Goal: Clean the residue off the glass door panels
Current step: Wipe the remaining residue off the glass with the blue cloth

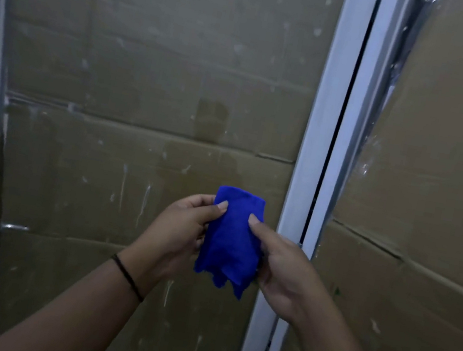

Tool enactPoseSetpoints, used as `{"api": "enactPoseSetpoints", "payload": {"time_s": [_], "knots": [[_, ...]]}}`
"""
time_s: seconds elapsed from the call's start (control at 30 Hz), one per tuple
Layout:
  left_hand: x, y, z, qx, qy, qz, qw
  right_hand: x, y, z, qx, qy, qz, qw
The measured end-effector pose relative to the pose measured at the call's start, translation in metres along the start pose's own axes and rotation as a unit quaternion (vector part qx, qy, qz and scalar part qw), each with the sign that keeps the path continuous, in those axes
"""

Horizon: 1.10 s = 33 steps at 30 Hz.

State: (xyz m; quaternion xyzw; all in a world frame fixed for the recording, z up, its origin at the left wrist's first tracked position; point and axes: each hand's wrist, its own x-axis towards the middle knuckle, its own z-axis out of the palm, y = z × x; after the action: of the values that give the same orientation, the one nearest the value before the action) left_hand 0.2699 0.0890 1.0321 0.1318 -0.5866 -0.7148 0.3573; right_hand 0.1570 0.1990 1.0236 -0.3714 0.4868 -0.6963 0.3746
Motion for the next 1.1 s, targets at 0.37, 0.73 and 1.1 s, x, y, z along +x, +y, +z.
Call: {"api": "enactPoseSetpoints", "payload": {"time_s": [0.37,0.73,1.1], "knots": [[-0.012,0.039,0.062,0.14,0.017,0.068,0.988,-0.019,-0.065,-0.021,0.062,-0.033,-0.052,0.996],[-0.008,0.071,0.072,0.093,0.051,0.067,0.992,-0.013,-0.103,-0.01,0.066,-0.097,-0.063,0.991],[0.009,0.075,0.017,0.025,-0.017,0.062,0.998,0.036,-0.093,0.035,0.02,-0.142,-0.072,0.987]]}}
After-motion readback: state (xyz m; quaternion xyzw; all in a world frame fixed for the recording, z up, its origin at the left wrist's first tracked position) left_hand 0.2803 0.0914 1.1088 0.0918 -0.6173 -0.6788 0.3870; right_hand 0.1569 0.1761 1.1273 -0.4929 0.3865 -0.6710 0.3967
